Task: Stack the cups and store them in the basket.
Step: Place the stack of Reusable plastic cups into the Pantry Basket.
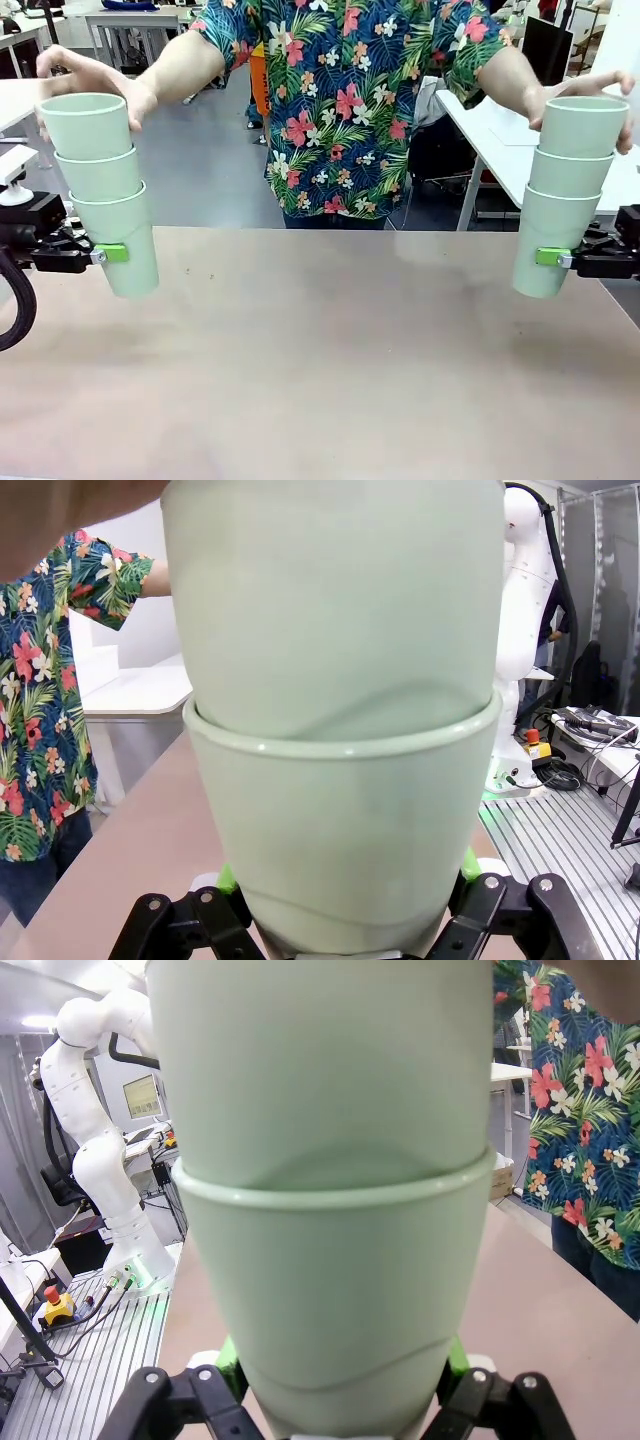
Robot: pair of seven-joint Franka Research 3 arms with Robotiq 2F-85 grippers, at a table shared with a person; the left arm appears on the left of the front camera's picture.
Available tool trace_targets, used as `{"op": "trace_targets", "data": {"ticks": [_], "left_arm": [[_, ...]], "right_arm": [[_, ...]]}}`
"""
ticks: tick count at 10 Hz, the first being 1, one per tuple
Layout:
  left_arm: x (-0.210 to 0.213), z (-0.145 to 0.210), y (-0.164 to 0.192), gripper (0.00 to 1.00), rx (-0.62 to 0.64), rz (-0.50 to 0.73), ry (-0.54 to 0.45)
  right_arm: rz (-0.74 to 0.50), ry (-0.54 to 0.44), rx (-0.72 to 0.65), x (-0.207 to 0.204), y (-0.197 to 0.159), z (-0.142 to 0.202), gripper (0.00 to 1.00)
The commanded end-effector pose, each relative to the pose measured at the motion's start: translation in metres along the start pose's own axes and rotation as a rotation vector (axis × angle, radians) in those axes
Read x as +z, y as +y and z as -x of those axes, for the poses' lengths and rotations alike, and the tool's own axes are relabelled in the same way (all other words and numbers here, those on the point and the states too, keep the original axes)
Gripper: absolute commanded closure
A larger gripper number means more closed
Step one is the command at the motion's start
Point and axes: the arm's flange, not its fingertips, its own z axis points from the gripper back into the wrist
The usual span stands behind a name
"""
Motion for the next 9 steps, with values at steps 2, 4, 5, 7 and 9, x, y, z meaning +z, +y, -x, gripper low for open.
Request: {"op": "trace_targets", "data": {"ticks": [2, 4, 5, 7, 9], "left_arm": [[0.0009, -0.0033, -0.0002, 0.14, -0.007, -0.005, -0.003], [0.0009, -0.0033, -0.0002, 0.14, -0.007, -0.005, -0.003], [0.0009, -0.0033, -0.0002, 0.14, -0.007, -0.005, -0.003], [0.0009, -0.0033, -0.0002, 0.14, -0.007, -0.005, -0.003], [0.0009, -0.0033, -0.0002, 0.14, -0.007, -0.005, -0.003]], "right_arm": [[-0.001, -0.005, 0.005, -0.0004, 0.0004, -0.0027, 0.15], [-0.001, -0.005, 0.005, -0.0004, 0.0004, -0.0027, 0.15], [-0.001, -0.005, 0.005, -0.0004, 0.0004, -0.0027, 0.15], [-0.001, -0.005, 0.005, -0.0004, 0.0004, -0.0027, 0.15], [-0.001, -0.005, 0.005, -0.0004, 0.0004, -0.0027, 0.15]]}}
